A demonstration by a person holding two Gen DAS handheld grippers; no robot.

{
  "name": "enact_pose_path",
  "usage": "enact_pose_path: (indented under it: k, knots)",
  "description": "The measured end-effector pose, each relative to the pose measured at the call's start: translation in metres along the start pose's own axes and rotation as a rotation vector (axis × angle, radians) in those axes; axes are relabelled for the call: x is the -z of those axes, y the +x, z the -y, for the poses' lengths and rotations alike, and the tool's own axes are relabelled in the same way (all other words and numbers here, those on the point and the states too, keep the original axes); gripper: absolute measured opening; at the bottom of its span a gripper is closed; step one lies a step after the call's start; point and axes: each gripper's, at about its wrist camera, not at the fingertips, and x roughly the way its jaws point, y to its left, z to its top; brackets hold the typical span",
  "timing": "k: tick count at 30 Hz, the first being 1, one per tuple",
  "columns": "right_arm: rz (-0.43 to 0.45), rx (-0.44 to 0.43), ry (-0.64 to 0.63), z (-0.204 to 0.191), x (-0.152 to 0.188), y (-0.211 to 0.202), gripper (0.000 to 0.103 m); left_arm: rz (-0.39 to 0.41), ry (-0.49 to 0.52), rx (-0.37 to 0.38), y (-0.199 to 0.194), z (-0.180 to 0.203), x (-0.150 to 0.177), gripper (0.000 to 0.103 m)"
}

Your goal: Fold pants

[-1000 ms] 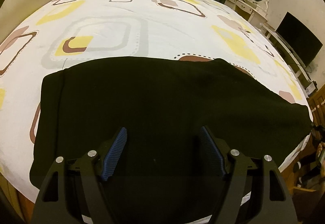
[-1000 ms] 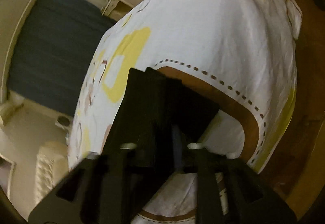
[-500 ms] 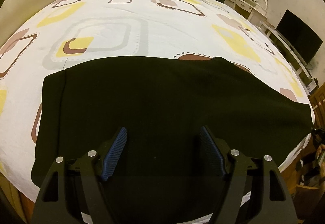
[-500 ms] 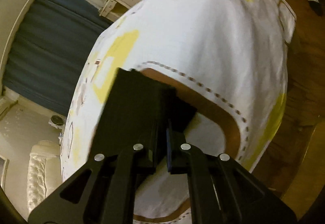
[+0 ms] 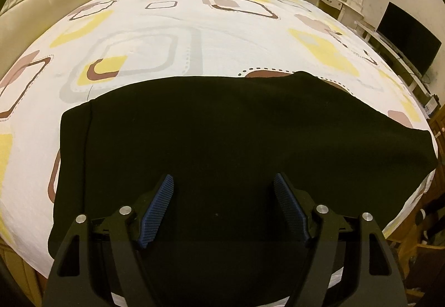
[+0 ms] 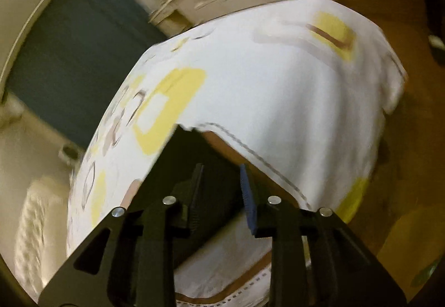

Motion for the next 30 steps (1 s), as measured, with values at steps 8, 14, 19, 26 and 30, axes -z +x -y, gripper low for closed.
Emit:
enact_pose_path:
  k: [8,14,19,26,30]
  knots:
    - [-0.187,0.039,-0.232,-0.038,-0.055,0.088,0.06,0.009,0.013,-0.021,0.002,0.005,0.001,0.077]
    - [-0.313,-0.008,-0.268,-0.043,-0.051,0.127,0.015,0.019,0.023,-0.061,0.006,0.012,0.003,0.082]
    - [-0.233,0.025,-0.281,-0.032,-0.053,0.113,0.01,0.028,0.026,-0.084,0.009,0.015,0.002,0.082]
    - [-0.194,-0.018,-0.16,-0.016,-0.05,0.115,0.011,0.025,0.013,-0.077,0.009,0.014,0.001,0.082]
    - [-0.193,-0.1,-0.079,-0.008,-0.063,0.097,0.017,0.024,0.023,-0.07,0.007,0.012,0.001,0.082]
